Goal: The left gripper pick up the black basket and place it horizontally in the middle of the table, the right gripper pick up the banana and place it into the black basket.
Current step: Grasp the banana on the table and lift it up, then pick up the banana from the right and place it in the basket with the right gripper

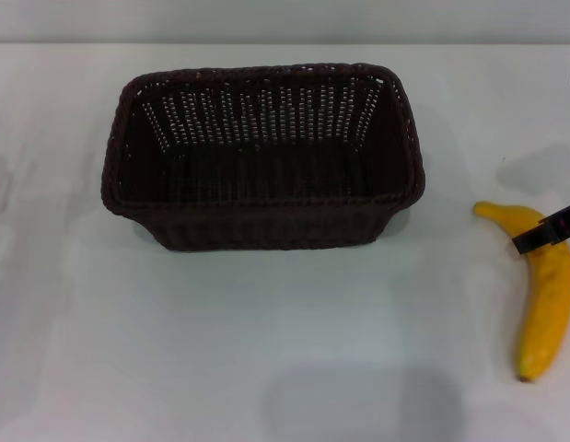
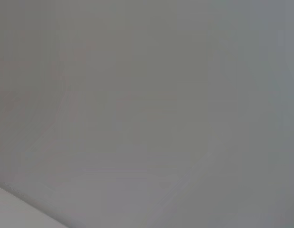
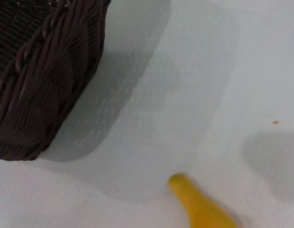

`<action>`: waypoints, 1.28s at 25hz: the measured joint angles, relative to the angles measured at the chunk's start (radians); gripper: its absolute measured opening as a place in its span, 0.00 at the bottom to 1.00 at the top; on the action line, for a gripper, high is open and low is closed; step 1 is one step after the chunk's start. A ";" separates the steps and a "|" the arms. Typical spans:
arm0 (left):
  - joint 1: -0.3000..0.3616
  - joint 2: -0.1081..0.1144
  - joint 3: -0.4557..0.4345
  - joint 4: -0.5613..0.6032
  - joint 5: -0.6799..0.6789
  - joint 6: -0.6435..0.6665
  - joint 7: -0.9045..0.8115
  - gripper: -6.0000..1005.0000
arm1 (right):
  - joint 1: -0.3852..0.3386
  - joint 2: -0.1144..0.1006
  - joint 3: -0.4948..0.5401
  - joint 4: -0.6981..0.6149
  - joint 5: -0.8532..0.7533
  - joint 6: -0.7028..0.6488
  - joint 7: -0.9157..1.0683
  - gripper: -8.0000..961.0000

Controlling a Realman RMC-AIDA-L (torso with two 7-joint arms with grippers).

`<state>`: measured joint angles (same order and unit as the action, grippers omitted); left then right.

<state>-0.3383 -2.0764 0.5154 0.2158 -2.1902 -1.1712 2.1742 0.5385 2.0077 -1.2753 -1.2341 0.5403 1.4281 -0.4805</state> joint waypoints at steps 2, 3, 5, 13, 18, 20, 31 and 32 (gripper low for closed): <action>0.000 0.000 0.000 -0.001 0.000 -0.005 0.000 0.62 | 0.000 -0.001 0.000 0.001 0.000 0.003 -0.001 0.65; 0.000 0.000 0.000 -0.001 0.000 -0.006 0.000 0.62 | 0.000 -0.001 0.001 0.001 0.000 0.004 -0.002 0.61; -0.001 -0.001 0.000 -0.001 0.000 -0.007 0.000 0.62 | -0.001 -0.001 0.005 0.001 0.001 0.005 -0.006 0.55; -0.001 -0.001 0.000 -0.001 -0.002 -0.010 -0.001 0.62 | 0.000 -0.001 0.078 -0.013 0.041 0.048 -0.066 0.50; -0.002 -0.001 0.000 -0.001 -0.001 -0.011 -0.002 0.62 | 0.031 -0.003 0.188 -0.055 0.068 0.108 -0.129 0.50; -0.002 -0.001 0.000 -0.001 -0.001 -0.013 -0.002 0.62 | 0.059 -0.004 0.221 -0.077 0.080 0.123 -0.149 0.50; -0.016 0.000 0.001 -0.006 0.000 -0.047 -0.002 0.62 | 0.288 0.003 0.236 -0.102 0.191 -0.002 -0.227 0.50; -0.016 0.000 0.001 -0.006 0.000 -0.047 -0.002 0.62 | 0.304 0.002 0.236 -0.086 0.225 -0.024 -0.249 0.50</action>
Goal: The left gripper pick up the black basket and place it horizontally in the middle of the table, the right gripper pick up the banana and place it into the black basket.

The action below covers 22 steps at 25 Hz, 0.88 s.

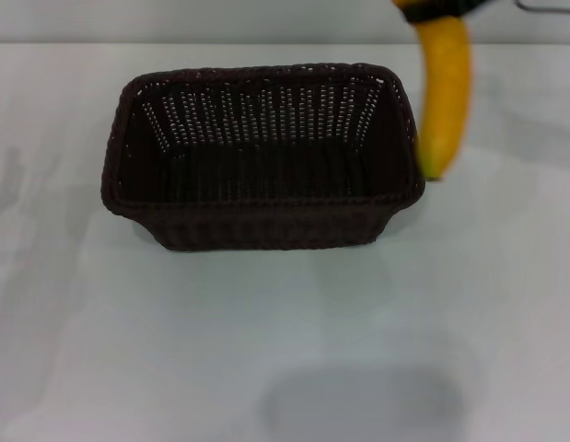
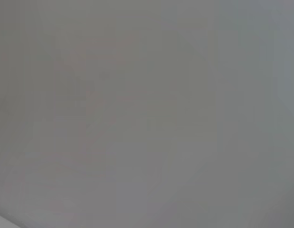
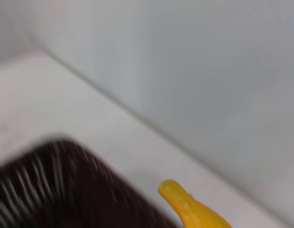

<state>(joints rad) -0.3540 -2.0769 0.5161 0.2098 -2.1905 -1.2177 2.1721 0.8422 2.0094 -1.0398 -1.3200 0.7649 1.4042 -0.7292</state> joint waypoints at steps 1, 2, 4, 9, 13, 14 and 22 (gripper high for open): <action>-0.004 0.000 0.000 -0.006 0.000 -0.001 0.000 0.62 | 0.014 0.000 -0.002 0.019 0.029 -0.013 -0.023 0.50; -0.006 0.000 0.001 -0.013 0.000 -0.002 0.000 0.62 | 0.039 -0.001 -0.005 0.053 0.046 -0.021 -0.058 0.50; -0.006 0.000 0.001 -0.019 0.000 -0.003 0.000 0.62 | 0.093 0.003 -0.026 0.127 0.064 -0.038 -0.130 0.50; -0.005 0.000 0.001 -0.021 0.000 -0.004 0.000 0.62 | 0.167 0.008 -0.184 0.276 0.084 -0.184 -0.225 0.50; -0.004 0.000 0.001 -0.021 0.000 -0.012 0.000 0.62 | 0.173 0.011 -0.315 0.301 0.120 -0.309 -0.250 0.50; -0.003 0.000 0.001 -0.021 0.000 -0.016 0.000 0.62 | 0.172 0.011 -0.330 0.298 0.127 -0.321 -0.251 0.50; -0.001 0.000 0.000 -0.020 -0.001 -0.016 0.000 0.62 | 0.082 0.007 -0.295 0.193 0.170 -0.319 -0.249 0.70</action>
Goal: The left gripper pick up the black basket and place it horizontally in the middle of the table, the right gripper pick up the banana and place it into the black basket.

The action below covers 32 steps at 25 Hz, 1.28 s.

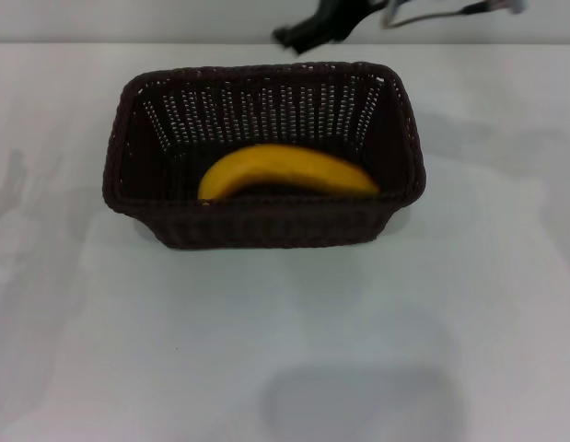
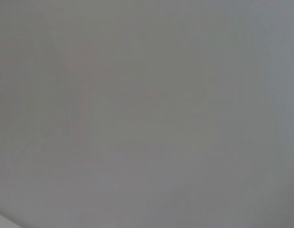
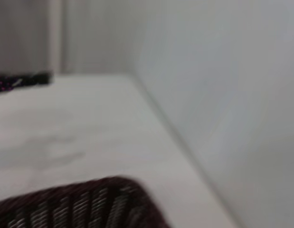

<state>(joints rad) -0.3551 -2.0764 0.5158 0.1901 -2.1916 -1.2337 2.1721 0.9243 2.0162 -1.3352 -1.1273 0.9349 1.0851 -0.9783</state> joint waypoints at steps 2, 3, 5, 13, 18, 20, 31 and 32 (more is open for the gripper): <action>0.001 -0.001 -0.001 0.002 -0.002 0.000 0.001 0.62 | -0.072 0.001 0.057 -0.068 0.055 -0.013 -0.006 0.79; 0.001 -0.001 -0.002 0.004 -0.004 0.000 0.003 0.62 | -0.109 0.000 0.090 -0.096 0.099 -0.025 -0.013 0.83; 0.001 -0.001 -0.005 0.005 -0.006 0.000 0.006 0.62 | -0.178 -0.004 0.170 -0.111 0.221 -0.057 -0.058 0.88; 0.000 -0.001 -0.009 -0.001 -0.050 0.000 0.053 0.62 | -0.436 -0.006 0.493 0.191 0.975 -0.085 -0.618 0.90; -0.006 -0.002 -0.008 -0.001 -0.051 0.001 0.090 0.63 | -0.501 -0.006 0.617 0.497 1.228 -0.002 -1.164 0.90; -0.009 -0.002 -0.008 -0.001 -0.051 -0.002 0.135 0.63 | -0.503 -0.002 0.648 0.654 1.305 0.047 -1.480 0.90; -0.048 -0.007 -0.005 -0.027 -0.051 -0.008 0.253 0.63 | -0.504 0.000 0.660 0.913 1.448 0.051 -1.866 0.90; -0.049 -0.008 -0.005 -0.031 -0.051 -0.009 0.265 0.63 | -0.501 0.001 0.658 0.918 1.448 0.052 -1.852 0.90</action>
